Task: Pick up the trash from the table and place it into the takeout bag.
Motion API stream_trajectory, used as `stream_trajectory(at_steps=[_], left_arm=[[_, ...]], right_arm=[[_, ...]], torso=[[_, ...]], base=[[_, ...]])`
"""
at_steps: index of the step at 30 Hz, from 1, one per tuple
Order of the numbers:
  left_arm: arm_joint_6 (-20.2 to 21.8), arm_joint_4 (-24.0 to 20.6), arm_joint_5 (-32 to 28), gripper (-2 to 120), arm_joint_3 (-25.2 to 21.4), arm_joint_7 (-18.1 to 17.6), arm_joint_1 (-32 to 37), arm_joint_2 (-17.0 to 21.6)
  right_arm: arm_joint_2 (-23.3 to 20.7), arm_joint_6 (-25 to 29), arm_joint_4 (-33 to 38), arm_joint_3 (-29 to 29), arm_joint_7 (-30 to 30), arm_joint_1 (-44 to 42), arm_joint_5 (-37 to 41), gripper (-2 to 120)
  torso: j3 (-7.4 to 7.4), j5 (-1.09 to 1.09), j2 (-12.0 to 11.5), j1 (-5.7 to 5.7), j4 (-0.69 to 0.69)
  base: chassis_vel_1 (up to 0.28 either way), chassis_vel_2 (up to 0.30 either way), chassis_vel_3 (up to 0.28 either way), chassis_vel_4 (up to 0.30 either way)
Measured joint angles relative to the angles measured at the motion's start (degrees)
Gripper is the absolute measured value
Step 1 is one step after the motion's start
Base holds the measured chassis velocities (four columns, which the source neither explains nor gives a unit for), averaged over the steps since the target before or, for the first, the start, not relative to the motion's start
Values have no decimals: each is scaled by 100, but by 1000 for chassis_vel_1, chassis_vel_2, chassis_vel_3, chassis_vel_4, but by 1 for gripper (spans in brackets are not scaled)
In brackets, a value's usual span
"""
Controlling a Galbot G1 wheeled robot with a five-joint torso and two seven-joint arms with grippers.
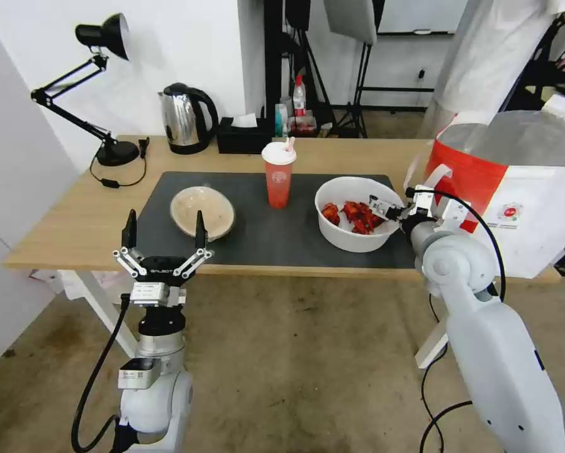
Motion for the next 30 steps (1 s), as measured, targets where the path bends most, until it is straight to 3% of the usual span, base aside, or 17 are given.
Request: stream_trajectory(at_steps=[30], left_arm=[[-12,22,0,100,-26,2,-6,0]], right_arm=[[47,196,-411,15,-329,-67,-282,97]], torso=[[0,0,0,0,0]], base=[[0,0,0,0]])
